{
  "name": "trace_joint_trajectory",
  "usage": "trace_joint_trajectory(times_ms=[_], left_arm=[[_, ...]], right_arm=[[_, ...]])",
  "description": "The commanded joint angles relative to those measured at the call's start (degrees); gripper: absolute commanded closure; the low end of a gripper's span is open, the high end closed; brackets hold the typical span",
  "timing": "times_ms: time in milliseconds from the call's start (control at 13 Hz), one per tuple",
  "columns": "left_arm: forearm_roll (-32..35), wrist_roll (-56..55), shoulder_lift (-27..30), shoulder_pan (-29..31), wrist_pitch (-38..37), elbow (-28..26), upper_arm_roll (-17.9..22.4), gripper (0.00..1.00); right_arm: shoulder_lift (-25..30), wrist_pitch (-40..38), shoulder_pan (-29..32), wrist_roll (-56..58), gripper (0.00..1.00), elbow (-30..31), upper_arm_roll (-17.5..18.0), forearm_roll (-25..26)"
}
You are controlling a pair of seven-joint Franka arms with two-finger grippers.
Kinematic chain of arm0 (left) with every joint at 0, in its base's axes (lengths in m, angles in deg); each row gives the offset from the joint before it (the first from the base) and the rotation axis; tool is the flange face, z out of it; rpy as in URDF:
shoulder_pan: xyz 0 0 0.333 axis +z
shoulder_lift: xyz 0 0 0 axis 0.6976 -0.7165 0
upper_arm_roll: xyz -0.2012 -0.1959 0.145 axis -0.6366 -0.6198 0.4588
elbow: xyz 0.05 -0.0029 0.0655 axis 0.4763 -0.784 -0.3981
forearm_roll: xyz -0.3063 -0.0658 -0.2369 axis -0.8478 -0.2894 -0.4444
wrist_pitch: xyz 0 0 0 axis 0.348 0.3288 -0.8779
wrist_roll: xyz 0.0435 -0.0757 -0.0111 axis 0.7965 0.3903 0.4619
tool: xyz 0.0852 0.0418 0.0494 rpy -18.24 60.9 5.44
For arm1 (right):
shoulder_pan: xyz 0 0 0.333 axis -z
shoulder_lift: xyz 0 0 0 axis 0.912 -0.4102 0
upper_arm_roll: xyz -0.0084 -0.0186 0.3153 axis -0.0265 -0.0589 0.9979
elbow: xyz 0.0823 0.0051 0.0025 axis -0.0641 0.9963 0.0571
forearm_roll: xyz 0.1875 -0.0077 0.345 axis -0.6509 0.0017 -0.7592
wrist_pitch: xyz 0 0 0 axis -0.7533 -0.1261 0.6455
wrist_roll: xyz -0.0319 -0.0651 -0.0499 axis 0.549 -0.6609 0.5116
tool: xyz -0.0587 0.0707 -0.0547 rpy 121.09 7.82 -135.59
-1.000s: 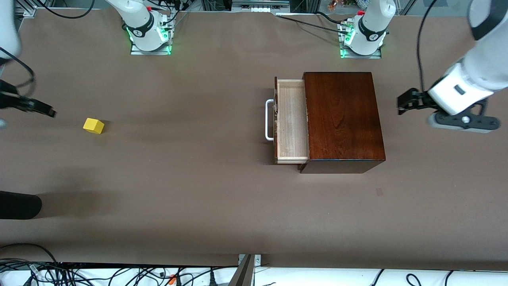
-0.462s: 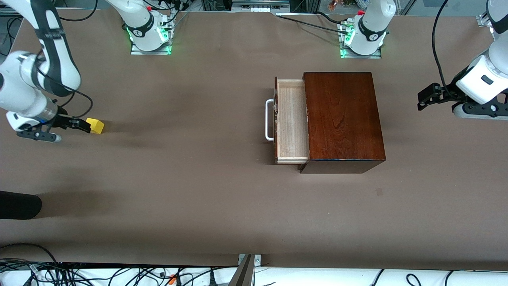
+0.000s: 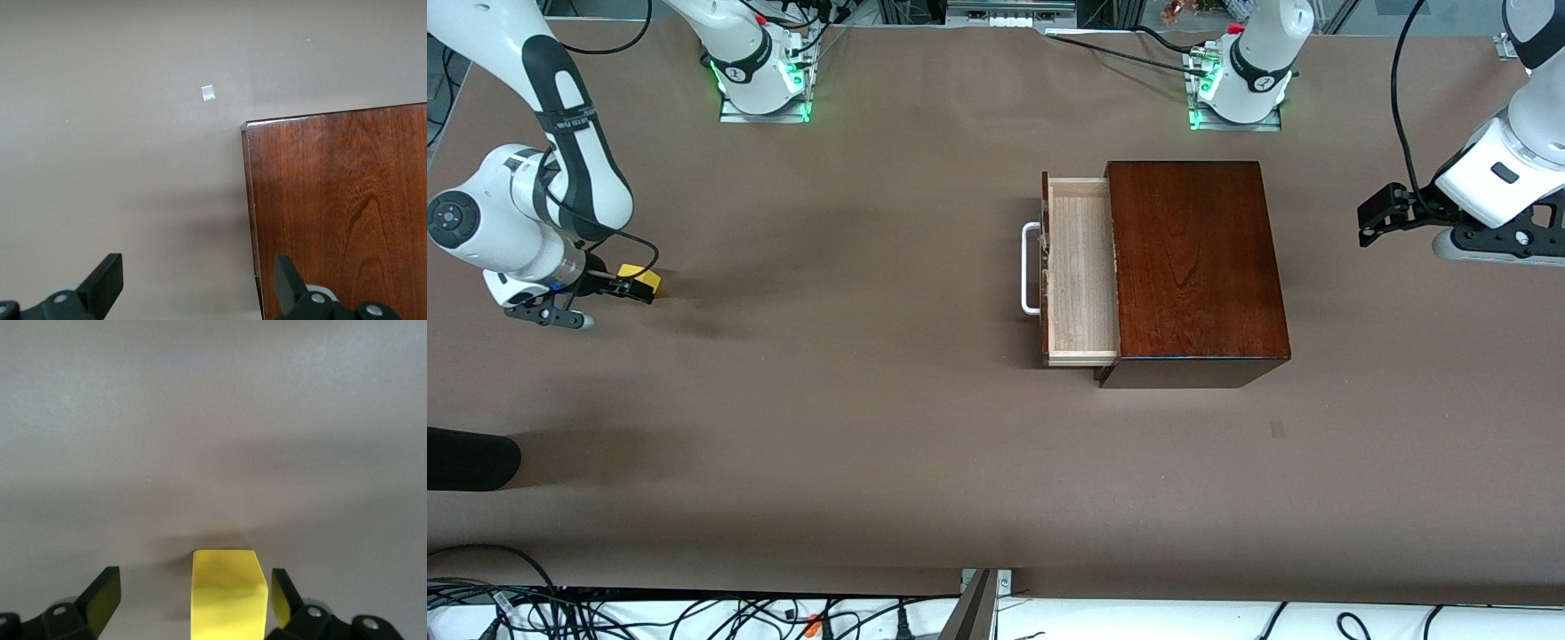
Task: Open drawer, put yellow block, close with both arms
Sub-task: 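Lower the right gripper over the yellow cube and grasp it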
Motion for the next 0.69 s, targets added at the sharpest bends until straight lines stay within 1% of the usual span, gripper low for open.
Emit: trace_joint_trajectory(times_ms=[0, 154, 231, 308, 385, 538, 615], left_arm=[[1.3, 0.4, 0.5, 0.2, -2.4, 1.2, -0.8, 0.0], [1.1, 0.1, 0.5, 0.1, -2.5, 1.6, -0.8, 0.0], [0.7, 0.0, 0.6, 0.1, -2.5, 1.7, -0.8, 0.0], [0.7, 0.2, 0.7, 0.2, -4.5, 1.8, -0.8, 0.0], [0.7, 0.1, 0.5, 0.1, -6.5, 2.8, -0.9, 0.0], [0.5, 0.6, -0.1, 0.1, -6.5, 4.1, -0.8, 0.0], [0.5, 0.7, -0.6, -0.1, -6.4, 5.3, -0.9, 0.0]], right_arm=[[-1.8, 0.7, 0.5, 3.2, 0.0, 0.0, 0.1, -1.3], [-2.9, 0.4, 1.4, 4.3, 0.0, 0.2, 0.1, -1.3], [-3.1, 0.3, 1.6, 5.0, 0.13, 0.3, 0.1, -1.3], [-3.2, 0.2, 2.1, 5.1, 0.34, 0.3, 0.1, -1.3], [-3.2, -0.1, 2.6, 5.3, 0.51, 0.3, 0.1, -1.3], [-2.6, -1.8, 2.7, 5.6, 0.85, 0.2, 0.1, -1.3], [-2.1, -3.6, 2.7, 5.6, 0.92, -0.3, 0.1, -1.3]])
